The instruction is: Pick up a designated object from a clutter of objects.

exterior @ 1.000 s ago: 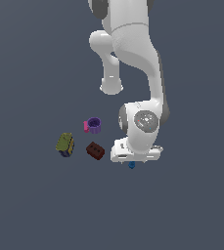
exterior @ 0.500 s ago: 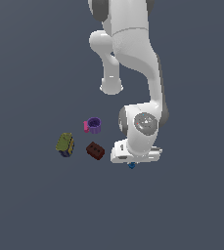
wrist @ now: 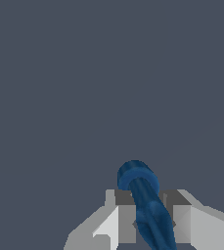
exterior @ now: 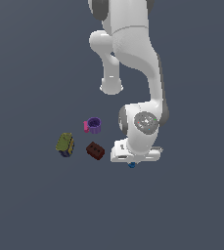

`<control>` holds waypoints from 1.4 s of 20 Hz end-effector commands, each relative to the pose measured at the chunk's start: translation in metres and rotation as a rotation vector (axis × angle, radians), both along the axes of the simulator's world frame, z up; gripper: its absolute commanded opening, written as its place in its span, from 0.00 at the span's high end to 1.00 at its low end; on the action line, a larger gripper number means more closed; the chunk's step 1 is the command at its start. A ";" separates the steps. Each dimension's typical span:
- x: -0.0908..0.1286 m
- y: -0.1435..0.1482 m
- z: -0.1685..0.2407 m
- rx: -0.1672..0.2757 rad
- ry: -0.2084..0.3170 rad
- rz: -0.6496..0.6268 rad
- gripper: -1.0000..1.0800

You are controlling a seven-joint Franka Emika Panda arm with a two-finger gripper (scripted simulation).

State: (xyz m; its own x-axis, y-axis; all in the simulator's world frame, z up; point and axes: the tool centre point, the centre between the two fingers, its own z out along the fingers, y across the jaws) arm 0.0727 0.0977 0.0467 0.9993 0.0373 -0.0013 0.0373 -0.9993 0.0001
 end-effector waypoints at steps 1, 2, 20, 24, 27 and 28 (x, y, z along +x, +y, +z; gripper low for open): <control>0.001 0.000 0.007 0.000 -0.001 0.000 1.00; 0.001 0.000 0.011 0.000 -0.001 0.000 1.00; 0.008 0.001 0.183 0.000 -0.001 0.001 1.00; 0.010 0.001 0.229 0.000 -0.001 0.001 1.00; 0.013 0.002 0.262 0.000 -0.001 0.001 1.00; 0.013 0.002 0.273 0.000 -0.001 0.001 1.00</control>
State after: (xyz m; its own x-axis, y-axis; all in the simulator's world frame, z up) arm 0.0855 0.0993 0.3025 0.9993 0.0378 0.0009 0.0378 -0.9993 -0.0003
